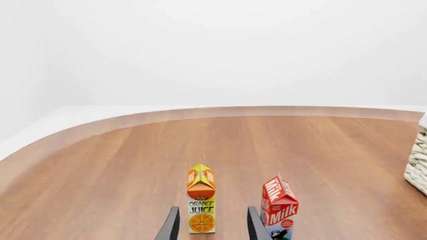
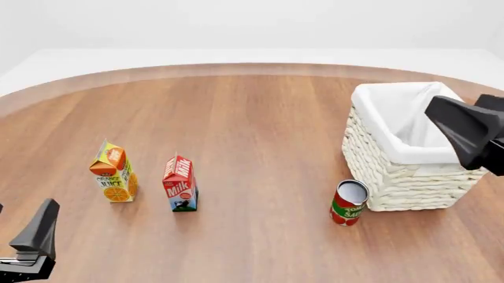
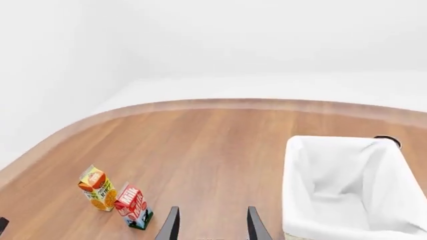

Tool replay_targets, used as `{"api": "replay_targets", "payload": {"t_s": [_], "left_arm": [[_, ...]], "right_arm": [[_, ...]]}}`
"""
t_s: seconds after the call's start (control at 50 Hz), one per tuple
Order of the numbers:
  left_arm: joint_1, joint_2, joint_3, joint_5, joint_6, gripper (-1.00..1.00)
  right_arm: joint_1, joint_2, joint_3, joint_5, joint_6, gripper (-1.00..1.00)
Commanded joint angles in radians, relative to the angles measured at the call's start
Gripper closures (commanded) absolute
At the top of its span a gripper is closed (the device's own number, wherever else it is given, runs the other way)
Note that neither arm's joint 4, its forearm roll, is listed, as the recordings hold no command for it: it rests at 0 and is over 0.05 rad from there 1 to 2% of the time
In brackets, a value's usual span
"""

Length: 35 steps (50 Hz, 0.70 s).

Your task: Pick the milk and place it in the basket.

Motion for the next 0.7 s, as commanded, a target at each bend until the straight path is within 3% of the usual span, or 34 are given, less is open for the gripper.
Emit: {"api": "replay_targets", "payload": {"t_s": [0.02, 0.24, 0.48, 0.7], "left_arm": [[0.000, 0.000, 0.000, 0.000, 0.000, -1.00], [0.000, 0.000, 0.000, 0.000, 0.000, -1.00], [0.000, 0.000, 0.000, 0.000, 0.000, -1.00], [0.000, 0.000, 0.000, 0.000, 0.000, -1.00]], "right_arm": [[0.075, 0.139, -0.088, 0.001, 0.019, -1.00], [0.164, 0.307, -0.161, -0.016, 0.059, -1.00], [0.181, 0.436, -0.227, 0.013, 0.055, -1.00], [0.201, 0.549, -0.289, 0.025, 0.093, -1.00]]}}
